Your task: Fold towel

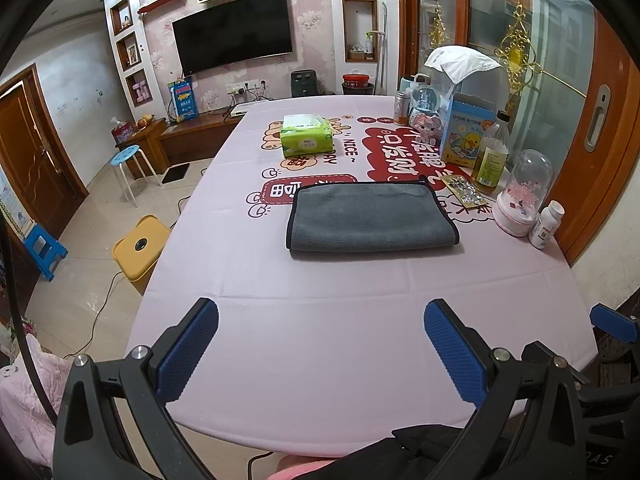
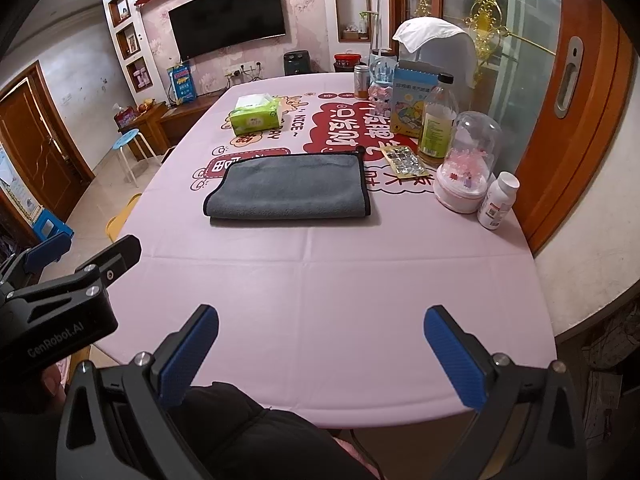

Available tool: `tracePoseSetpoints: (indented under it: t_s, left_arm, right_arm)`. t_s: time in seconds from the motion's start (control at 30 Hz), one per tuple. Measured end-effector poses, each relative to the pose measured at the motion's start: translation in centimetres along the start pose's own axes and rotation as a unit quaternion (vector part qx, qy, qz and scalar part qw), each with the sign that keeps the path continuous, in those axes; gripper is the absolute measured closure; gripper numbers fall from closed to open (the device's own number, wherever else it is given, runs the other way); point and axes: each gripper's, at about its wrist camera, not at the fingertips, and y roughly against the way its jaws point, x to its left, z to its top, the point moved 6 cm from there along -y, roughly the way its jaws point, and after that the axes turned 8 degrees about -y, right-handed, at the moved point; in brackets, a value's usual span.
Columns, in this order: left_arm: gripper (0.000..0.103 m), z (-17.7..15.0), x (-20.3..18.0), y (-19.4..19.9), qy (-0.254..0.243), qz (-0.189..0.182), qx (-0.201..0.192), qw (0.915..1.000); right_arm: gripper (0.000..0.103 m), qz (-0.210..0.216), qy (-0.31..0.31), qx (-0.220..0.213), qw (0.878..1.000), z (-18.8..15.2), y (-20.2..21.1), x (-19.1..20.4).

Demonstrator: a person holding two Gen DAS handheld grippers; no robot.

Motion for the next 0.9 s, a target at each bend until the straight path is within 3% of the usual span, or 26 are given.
tracePoseSetpoints:
  t_s: [0.9]
  left_arm:
    - [0.001, 0.25, 0.18, 0.01, -0.003, 0.0, -0.001, 1.0]
  right_arm:
    - [0.0, 0.001, 0.0, 0.002, 1.0, -0.12, -0.12, 0.16]
